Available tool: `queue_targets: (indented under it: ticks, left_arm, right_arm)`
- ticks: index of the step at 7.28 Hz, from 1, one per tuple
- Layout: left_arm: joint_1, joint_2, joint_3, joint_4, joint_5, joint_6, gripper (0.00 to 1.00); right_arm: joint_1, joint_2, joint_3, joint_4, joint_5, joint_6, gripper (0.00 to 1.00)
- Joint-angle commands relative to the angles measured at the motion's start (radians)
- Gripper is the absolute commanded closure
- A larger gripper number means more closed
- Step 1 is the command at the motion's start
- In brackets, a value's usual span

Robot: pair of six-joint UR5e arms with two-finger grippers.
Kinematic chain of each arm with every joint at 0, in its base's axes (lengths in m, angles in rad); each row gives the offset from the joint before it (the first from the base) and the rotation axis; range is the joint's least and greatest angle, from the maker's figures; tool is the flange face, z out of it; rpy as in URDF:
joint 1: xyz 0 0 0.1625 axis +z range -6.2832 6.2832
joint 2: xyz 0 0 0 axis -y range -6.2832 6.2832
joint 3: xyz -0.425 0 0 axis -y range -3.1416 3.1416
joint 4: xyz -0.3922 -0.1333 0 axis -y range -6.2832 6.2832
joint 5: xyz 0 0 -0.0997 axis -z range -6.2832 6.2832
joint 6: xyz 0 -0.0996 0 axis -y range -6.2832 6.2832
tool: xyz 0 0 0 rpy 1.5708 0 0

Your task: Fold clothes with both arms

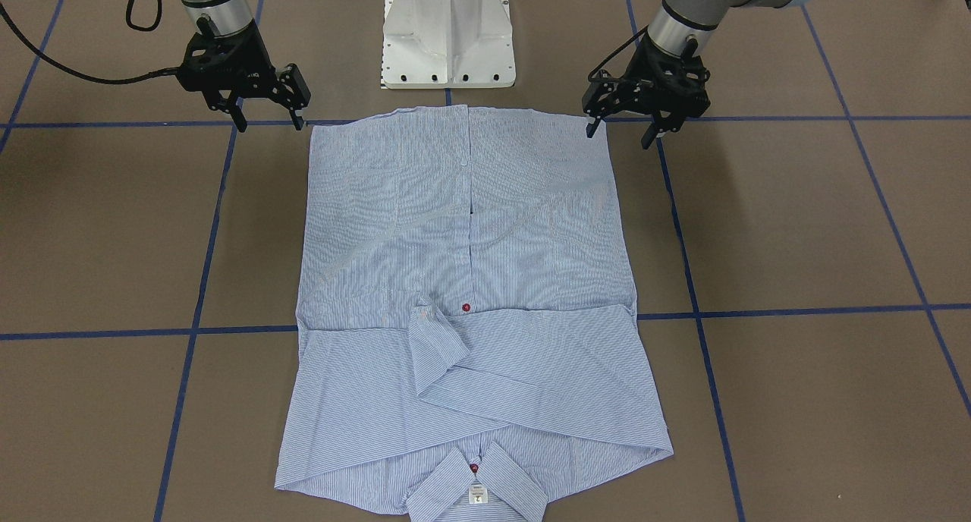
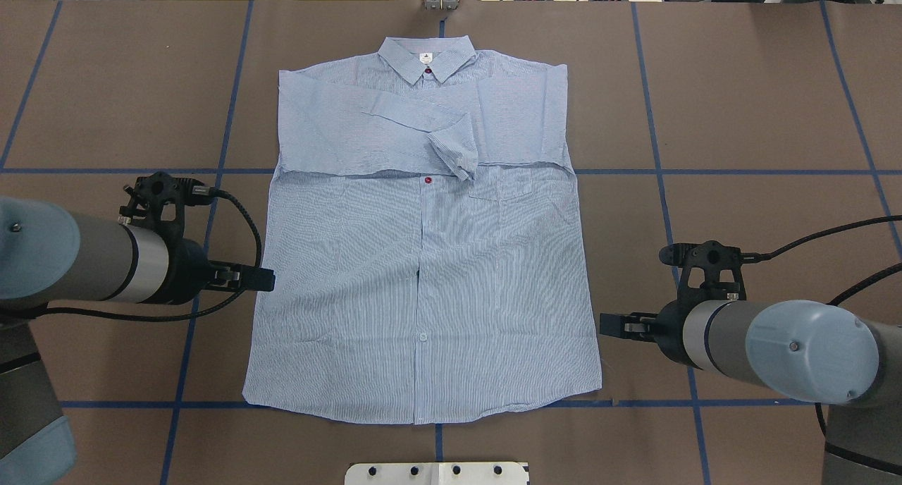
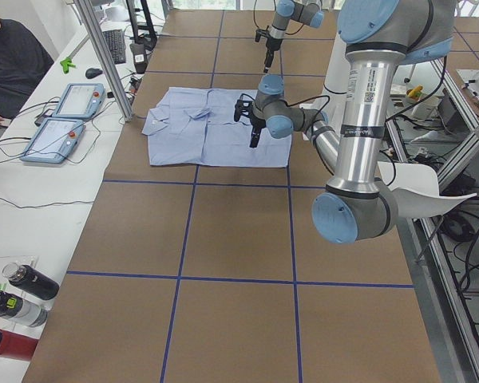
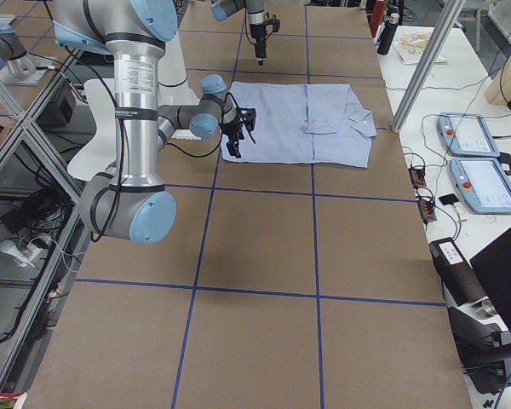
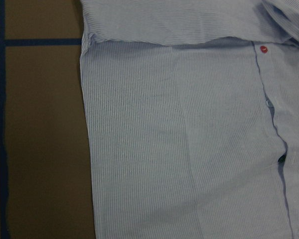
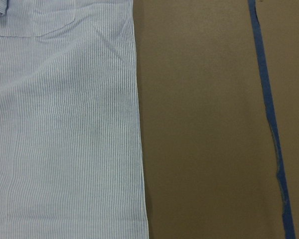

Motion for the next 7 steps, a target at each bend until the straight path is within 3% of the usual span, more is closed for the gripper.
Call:
queue_targets:
  ticks: [1,4,7]
  left_arm:
    - [0.073,0.093,-0.031,-0.053,0.065,-0.045,0.0]
    - [0.201,0.137,-0.039,-0.093,0.136,-0.2,0.0]
    - [0.209,0.182,-0.03,-0.183,0.137,-0.254,0.0]
  right_arm:
    - [-0.02,0.0,-0.001,0.0,-0.019,0.008,0.0]
    - [-0.023,0.003,-0.001,0.0,-0.024,0.008,0.0]
    - [-0.024,0.006,-0.001,0.001,-0.024,0.008,0.0]
